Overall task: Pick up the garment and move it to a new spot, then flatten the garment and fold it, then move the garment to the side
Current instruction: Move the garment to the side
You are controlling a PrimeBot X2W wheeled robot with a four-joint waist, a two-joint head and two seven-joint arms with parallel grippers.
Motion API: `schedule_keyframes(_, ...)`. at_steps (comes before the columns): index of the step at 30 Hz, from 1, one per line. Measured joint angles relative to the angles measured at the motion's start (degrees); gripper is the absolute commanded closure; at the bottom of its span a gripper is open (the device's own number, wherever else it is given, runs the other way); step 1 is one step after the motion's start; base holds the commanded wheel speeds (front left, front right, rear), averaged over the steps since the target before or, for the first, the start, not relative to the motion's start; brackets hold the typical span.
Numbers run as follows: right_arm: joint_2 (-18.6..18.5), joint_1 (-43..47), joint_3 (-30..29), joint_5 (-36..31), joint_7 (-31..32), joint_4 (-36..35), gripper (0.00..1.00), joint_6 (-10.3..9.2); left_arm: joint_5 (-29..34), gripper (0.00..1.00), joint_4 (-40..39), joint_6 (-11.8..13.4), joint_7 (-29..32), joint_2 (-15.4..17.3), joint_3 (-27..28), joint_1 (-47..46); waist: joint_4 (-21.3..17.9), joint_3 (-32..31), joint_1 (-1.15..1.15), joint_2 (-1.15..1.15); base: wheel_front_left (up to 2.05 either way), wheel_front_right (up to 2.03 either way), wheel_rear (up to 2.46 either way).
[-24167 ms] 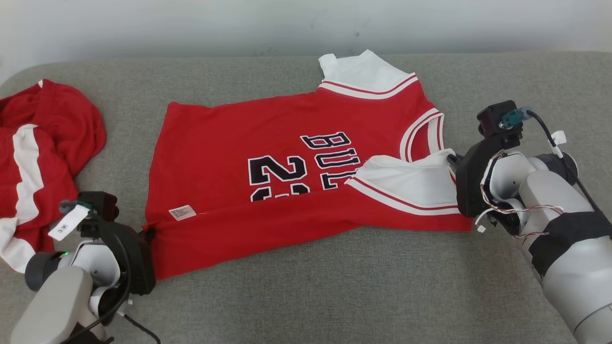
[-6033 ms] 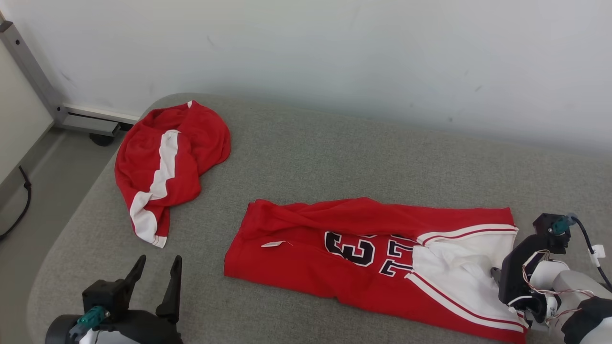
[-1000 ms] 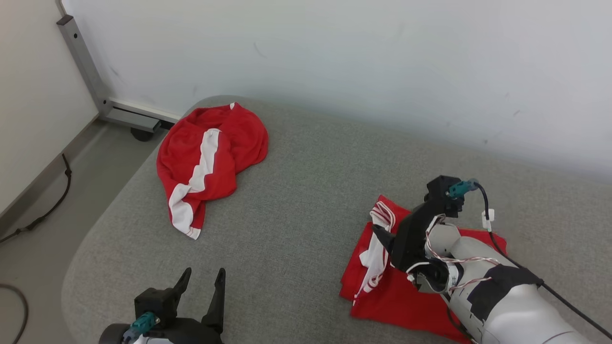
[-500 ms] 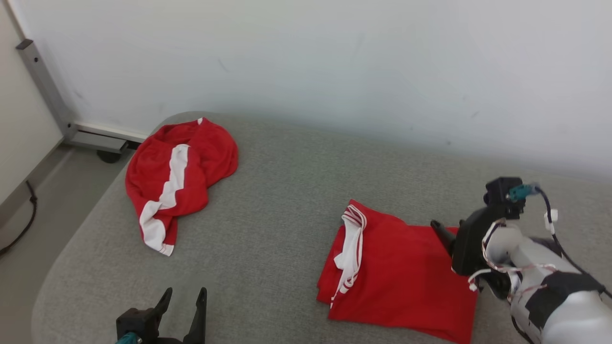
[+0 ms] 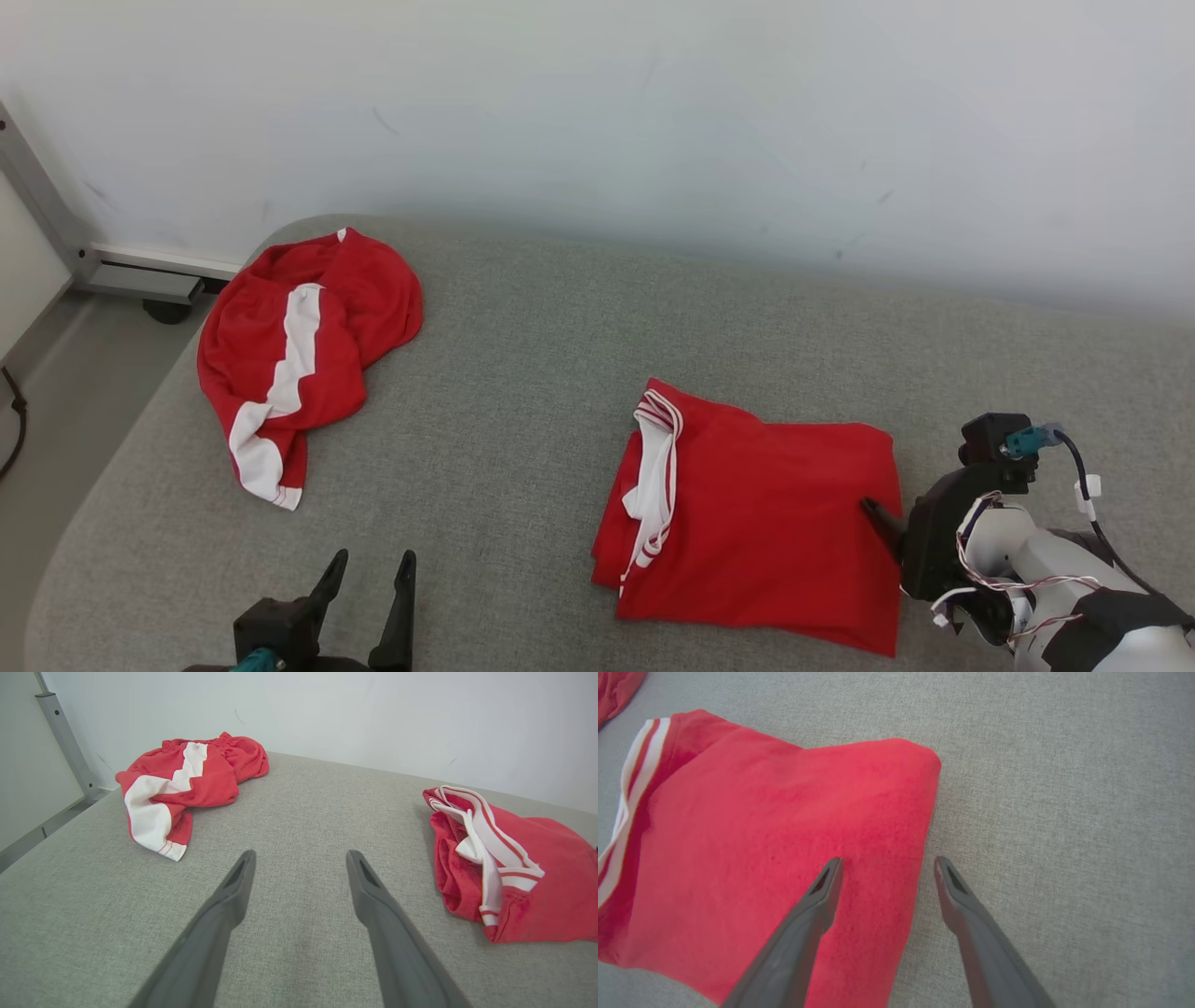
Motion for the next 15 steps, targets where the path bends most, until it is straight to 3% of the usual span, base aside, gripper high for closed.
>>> schedule_keyframes(15, 1.89, -4.92, -1.82, 3.66, 10.92, 6.36, 0.00, -4.44, 0.25, 0.00, -0.33, 0.01, 0.01, -1.62, -0.76, -1.44, 2.30, 1.78, 0.00, 0.00, 0.00, 0.00, 0.00)
